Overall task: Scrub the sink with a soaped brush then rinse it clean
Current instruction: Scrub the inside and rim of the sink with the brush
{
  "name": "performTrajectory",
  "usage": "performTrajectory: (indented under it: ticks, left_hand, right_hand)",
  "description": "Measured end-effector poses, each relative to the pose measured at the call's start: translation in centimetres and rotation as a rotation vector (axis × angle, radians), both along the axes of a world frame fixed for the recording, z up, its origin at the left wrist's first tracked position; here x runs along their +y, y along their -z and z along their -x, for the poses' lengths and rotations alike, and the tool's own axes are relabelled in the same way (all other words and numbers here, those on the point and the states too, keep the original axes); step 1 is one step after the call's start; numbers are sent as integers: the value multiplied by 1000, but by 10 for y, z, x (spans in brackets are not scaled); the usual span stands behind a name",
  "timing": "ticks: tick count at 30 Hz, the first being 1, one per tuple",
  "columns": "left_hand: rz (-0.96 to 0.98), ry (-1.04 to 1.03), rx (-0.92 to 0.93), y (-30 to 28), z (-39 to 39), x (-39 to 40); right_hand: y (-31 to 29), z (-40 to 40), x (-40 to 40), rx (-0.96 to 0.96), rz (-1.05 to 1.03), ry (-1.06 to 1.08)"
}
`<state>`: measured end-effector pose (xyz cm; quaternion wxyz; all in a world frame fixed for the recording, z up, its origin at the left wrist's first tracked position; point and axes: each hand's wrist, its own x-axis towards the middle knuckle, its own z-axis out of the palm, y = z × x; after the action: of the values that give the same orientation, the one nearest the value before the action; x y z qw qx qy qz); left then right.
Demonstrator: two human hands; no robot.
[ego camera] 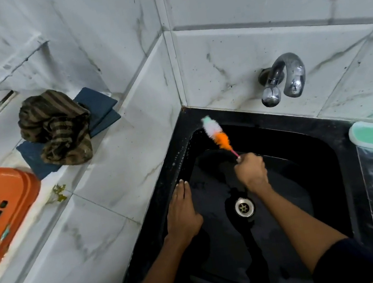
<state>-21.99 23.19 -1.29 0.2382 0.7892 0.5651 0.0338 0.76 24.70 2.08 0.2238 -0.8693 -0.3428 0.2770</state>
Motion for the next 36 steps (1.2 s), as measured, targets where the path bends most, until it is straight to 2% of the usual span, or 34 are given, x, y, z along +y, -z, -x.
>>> performTrajectory:
  ticks: [2, 5, 6, 7, 10, 11, 15, 16, 17, 21, 22, 23, 26, 27, 28, 32, 34, 36]
  left_hand:
    - [-17, 19, 28, 1, -1, 5]
    - [-27, 43, 72, 4, -4, 13]
    - [-26, 41, 78, 4, -4, 16]
    - [-28, 33, 83, 3, -5, 18]
    - [-33, 12, 98, 0, -5, 22]
    - [-28, 17, 107, -1, -5, 24]
    - [-36, 22, 134, -6, -10, 31]
    - [-34, 18, 134, -7, -10, 32]
    - [-31, 12, 134, -8, -11, 33]
    - [-26, 14, 133, -12, -10, 37]
    - [-27, 11, 133, -13, -10, 38]
    - [-29, 6, 135, -14, -11, 39]
    - [-27, 2, 165, -18, -17, 38]
    - [-21, 1, 174, -20, -18, 38]
    - [-15, 0, 178, -21, -18, 37]
    - [4, -9, 172, -25, -17, 39]
    - [2, -4, 175, -24, -16, 40]
    - [0, 2, 183, -23, -18, 40]
  right_hand:
    - [-1, -3, 2, -13, -3, 34]
    - [1, 32, -1, -82, 22, -261]
    - [2, 39, -2, -84, -9, -275]
    - [1, 36, -1, -84, -15, -236]
    - [-1, 13, 6, -7, -11, 108]
    - [0, 14, 5, 10, -4, 158]
    - [4, 68, 5, -39, 45, -149]
    - [6, 73, 6, -28, 31, -154]
    - [4, 70, 7, -8, 17, -92]
    - [0, 32, 2, 133, -59, 394]
    - [0, 31, 1, 140, -72, 430]
    - [-1, 37, 2, 135, -77, 400]
    - [4, 66, 9, 159, -38, 123]
    - [7, 72, 10, 177, -41, 107]
    - [9, 73, 9, 191, -57, 152]
    - [15, 53, -10, 258, -139, 605]
    - [20, 55, -14, 255, -136, 571]
    - [21, 60, -12, 235, -107, 386]
